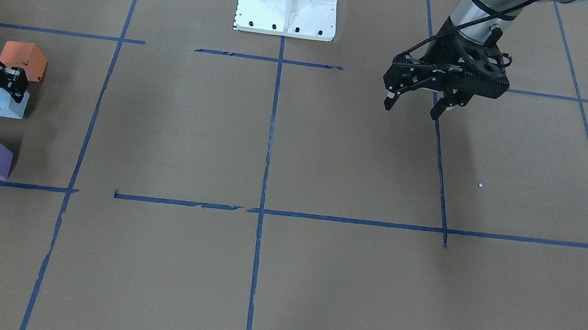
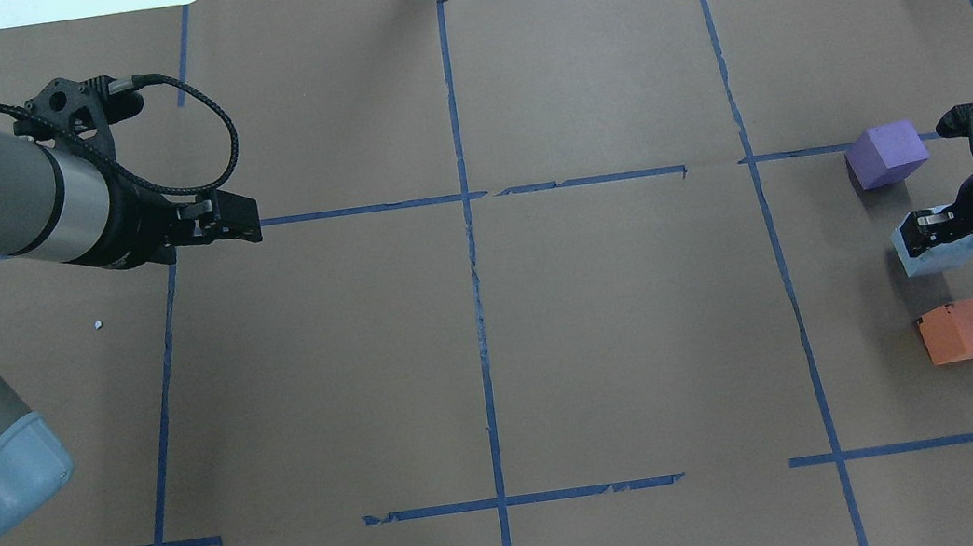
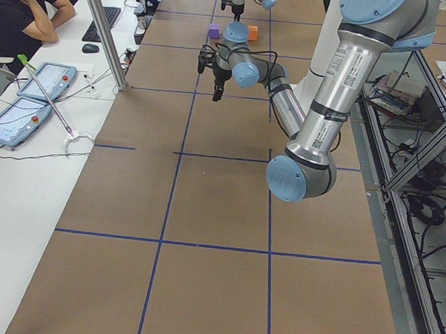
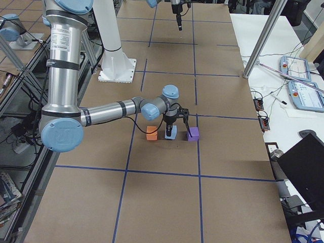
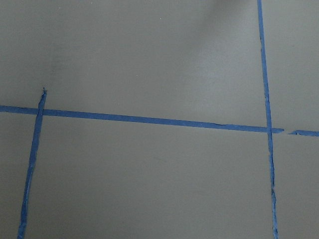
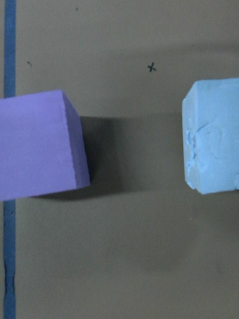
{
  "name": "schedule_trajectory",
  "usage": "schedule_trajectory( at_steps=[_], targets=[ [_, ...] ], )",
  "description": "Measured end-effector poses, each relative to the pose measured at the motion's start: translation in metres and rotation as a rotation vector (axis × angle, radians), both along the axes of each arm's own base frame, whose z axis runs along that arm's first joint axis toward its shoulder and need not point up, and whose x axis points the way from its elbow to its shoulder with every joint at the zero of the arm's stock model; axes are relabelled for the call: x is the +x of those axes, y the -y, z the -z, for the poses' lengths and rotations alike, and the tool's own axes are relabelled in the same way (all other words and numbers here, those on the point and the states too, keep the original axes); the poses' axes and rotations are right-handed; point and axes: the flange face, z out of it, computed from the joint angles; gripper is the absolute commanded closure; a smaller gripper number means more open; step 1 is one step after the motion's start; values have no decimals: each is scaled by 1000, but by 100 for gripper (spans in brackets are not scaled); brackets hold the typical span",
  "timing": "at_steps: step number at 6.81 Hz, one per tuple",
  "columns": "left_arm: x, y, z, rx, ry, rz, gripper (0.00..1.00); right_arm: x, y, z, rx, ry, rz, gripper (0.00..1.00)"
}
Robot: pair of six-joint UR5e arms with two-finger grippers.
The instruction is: Place blue block between orange and purple blocks
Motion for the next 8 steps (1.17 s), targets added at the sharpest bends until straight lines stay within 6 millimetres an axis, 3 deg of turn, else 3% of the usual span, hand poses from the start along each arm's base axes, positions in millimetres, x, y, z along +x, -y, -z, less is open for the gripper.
schedule_trajectory(
  at_steps=[1,2,6,7,8],
  targets=[
    [1,0,1,-7,-3,4,0,0,0,-9,-12,-7,1,47],
    [1,-1,1,-16,-7,10,0,-2,1,-11,-16,-9,2,0],
    [1,-1,2,-21,-11,17,0,-1,3,9,19,18,1,0],
    [0,-1,3,-20,-11,19,0,12,-2,20,35,31,-11,0],
    [-1,-1,2,-21,-11,20,0,41,-10,36,57,47,-46,0]
  ],
)
